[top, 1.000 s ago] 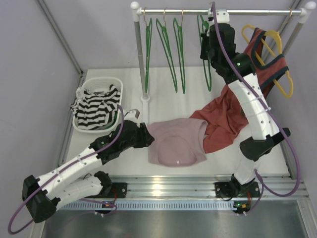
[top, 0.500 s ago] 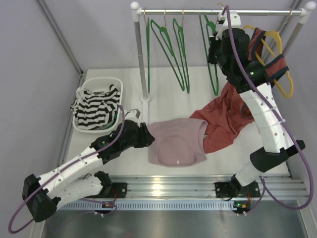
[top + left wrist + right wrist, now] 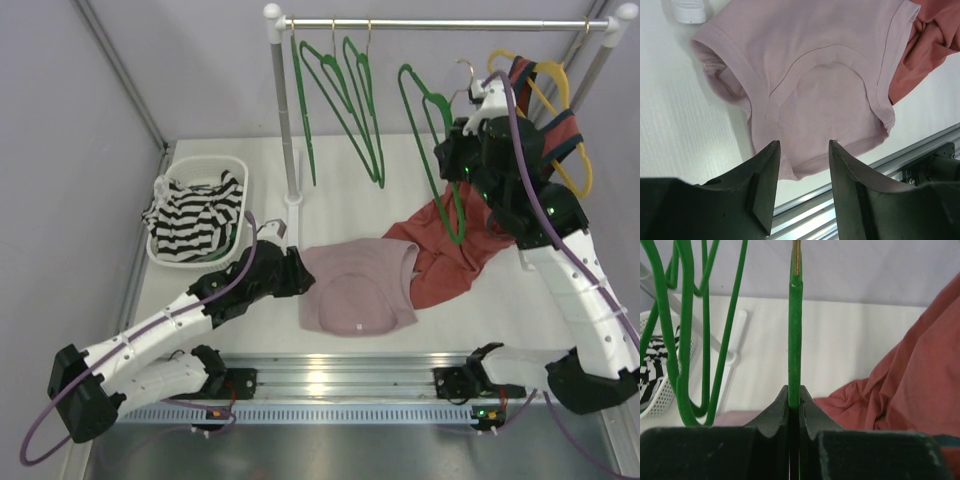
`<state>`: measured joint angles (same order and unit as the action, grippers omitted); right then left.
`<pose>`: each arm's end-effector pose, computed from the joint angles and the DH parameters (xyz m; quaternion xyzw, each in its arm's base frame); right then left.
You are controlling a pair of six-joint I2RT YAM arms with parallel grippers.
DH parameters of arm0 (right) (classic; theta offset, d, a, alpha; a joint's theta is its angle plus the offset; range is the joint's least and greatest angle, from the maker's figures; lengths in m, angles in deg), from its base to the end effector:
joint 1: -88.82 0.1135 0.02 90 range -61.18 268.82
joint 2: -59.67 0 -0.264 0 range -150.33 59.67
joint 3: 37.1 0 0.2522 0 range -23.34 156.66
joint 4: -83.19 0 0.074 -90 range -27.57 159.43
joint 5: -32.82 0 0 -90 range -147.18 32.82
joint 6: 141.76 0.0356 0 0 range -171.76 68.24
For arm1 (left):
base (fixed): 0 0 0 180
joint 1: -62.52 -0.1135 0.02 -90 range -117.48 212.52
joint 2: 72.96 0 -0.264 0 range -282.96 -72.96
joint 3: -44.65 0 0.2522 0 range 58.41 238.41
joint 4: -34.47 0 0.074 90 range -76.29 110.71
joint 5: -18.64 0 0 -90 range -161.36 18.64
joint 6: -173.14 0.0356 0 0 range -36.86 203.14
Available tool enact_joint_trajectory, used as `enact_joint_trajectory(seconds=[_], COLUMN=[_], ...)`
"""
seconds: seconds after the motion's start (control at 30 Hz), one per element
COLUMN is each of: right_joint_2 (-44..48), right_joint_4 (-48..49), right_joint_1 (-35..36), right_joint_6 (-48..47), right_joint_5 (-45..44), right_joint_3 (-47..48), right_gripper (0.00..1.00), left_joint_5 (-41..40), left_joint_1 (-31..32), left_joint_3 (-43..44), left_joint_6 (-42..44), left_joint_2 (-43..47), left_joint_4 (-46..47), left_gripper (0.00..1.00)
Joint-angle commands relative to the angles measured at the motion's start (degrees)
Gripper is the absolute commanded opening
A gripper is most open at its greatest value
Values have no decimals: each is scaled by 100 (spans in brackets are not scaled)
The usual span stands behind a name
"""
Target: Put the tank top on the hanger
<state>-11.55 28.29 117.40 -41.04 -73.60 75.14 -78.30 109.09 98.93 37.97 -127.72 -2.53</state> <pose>0.2070 0.1013 0.5030 -0.0340 0.7835 0.0993 0.6124 0.1452 -0.1471 0.2605 -0.0158 0.8954 -0.2792 0.3465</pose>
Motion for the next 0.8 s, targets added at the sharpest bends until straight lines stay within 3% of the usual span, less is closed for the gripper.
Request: enact_joint_trajectory(seconds=[0.0,0.2,0.4,0.53,0.77], right_joint_2=[748,1786,2665,3035,3088], right_joint_4=[107,-25,-95,-166,-306], right_joint_1=[-98,-45,148,166,192], right_joint_6=[369,808,1099,1178,1055], right_joint_5=[411,1395,1836,2081,2451], right_joint_3=[-861,-2540,-3948,-4345,-4451], right_gripper=[0,0,0,0,0], left_joint_5=[-71,-491,-1406,-2055,-2540], left_joint_1=[10,221,994,1634,2163], left_joint_3=[1,61,141,194,633], left_joint_6=[-124,-282,-826,-1431,-1969], left_joint_2=[-139,-543,-834,-1062,-2081], left_joint_4=[250,241,-285,-628,-1173], left_gripper=[49,50,49,49,49])
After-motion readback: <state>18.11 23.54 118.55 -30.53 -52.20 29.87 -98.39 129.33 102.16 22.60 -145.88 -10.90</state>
